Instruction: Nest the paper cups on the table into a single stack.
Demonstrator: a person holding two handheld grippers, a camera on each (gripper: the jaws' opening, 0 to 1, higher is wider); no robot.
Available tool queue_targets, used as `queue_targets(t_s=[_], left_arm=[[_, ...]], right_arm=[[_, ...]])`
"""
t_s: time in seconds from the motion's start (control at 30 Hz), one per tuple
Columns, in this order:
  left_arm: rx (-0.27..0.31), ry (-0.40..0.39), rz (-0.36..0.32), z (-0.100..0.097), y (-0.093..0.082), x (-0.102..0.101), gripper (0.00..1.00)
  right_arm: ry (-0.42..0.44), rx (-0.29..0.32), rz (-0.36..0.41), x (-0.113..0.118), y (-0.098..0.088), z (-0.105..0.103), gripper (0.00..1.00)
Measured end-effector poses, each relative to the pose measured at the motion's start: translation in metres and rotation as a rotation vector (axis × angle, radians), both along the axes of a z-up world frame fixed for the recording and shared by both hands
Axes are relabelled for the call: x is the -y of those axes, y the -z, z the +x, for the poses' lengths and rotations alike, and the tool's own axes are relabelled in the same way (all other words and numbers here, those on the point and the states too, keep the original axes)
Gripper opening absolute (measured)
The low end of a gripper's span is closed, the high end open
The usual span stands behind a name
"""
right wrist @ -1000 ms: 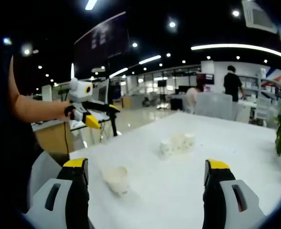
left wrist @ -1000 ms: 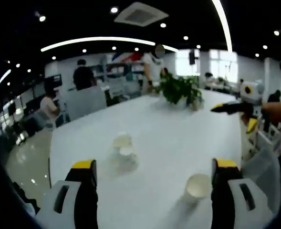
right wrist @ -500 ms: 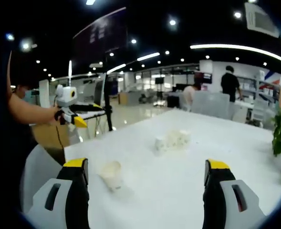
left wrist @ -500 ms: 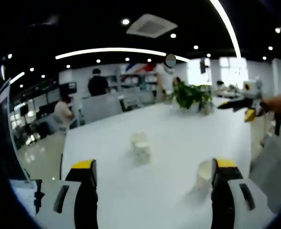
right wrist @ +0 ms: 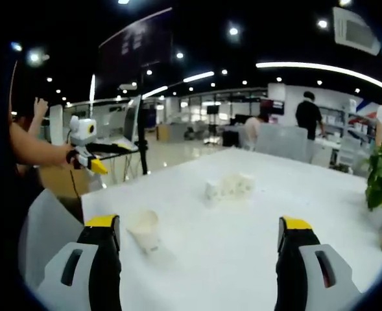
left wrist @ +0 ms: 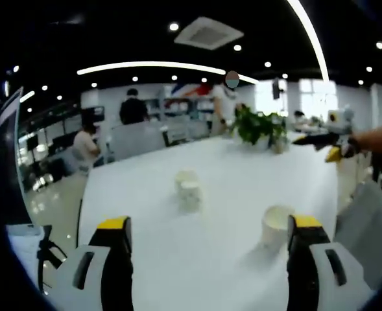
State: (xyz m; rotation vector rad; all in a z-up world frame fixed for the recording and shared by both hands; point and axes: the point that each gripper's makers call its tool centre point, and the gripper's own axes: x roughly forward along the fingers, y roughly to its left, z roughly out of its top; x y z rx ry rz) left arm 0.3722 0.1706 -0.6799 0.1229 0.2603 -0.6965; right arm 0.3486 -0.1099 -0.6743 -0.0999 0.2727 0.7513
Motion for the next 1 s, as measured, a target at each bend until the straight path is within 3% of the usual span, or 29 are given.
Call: queue_targets(t_s=[0.33,0.63,1.0], left_arm=[[-0.059,-0.017,0.008,-0.009,0.018,-0.005,0.99],[-0.052,-0.009,0.02,-0.014,0.017,-0.003,0.99],[-0.085,-0.024,-0.011,-0.009,0.024,-0.002,0.98]], right_arm=[[0.017,-0.033,-0.039,0.011,0.015,-0.005,1.0],[0.091,-0.039,-0.026,0.034,0.02,-0.008,1.0],[0.083,-0.056,-0.013,0.031,0.024,-0.011,1.0]])
